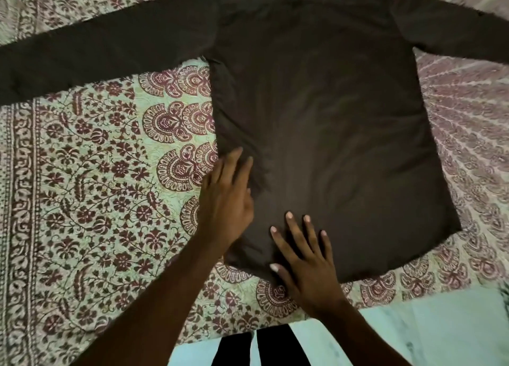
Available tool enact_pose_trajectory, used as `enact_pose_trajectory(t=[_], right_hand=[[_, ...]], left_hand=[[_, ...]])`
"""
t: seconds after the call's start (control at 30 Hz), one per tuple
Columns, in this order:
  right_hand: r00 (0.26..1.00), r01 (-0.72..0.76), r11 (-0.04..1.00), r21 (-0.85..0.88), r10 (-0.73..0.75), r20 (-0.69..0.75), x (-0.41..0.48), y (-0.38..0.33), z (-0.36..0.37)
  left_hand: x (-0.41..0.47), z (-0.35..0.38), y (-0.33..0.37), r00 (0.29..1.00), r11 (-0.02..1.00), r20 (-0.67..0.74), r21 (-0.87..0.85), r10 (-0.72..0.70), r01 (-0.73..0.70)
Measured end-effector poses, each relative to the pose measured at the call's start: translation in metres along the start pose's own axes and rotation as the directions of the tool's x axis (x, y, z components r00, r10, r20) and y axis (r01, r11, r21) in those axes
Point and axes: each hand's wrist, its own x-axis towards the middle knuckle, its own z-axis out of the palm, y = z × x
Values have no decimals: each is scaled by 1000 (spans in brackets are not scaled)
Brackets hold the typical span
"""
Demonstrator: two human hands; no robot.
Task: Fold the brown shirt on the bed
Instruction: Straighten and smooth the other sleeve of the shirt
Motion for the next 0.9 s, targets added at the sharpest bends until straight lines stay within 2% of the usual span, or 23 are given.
enact_pose_trajectory(t=[0.07, 0.13, 0.2, 0.3, 0.37, 0.43, 0.57, 0.63, 0.7, 0.8, 0.9], right_hand=[[990, -41, 996, 73, 51, -129, 11, 1, -10], [951, -82, 990, 114, 112, -289, 42, 6, -22], [918, -105, 987, 118, 142, -371, 88, 12, -33], [953, -138, 988, 76, 153, -261, 143, 22, -33], [964, -165, 986, 5, 162, -212, 141, 29, -22], [965, -194, 981, -22, 186, -186, 104, 31, -14], [973, -210, 977, 33, 213, -90, -1, 31, 0], [975, -202, 978, 47, 206, -86, -19, 34, 0], [963, -210, 976, 59, 217, -160, -2, 37, -10], [940, -187, 981, 49, 193, -281, 71, 45, -29], [952, -142, 987, 76, 157, -262, 160, 60, -47]], left_hand=[[40, 13, -4, 992, 992, 57, 45, 114, -116], [62, 31, -11, 982, 980, 123, 116, 147, -161], [57, 46, -20, 980, 964, 127, 200, 153, -176], [17, 52, -21, 982, 949, 131, 267, 136, -167], [-18, 47, -16, 976, 955, 177, 243, 126, -167], [-58, 42, -13, 962, 959, 235, 212, 135, -187], [-113, 33, -3, 942, 963, 319, 202, 107, -178], [-99, 29, 7, 955, 967, 274, 193, 111, -168], [-62, 29, 19, 974, 970, 164, 160, 154, -181], [7, 40, 31, 986, 973, 64, 161, 154, -163], [45, 59, 26, 994, 965, 78, 245, 77, -94]])
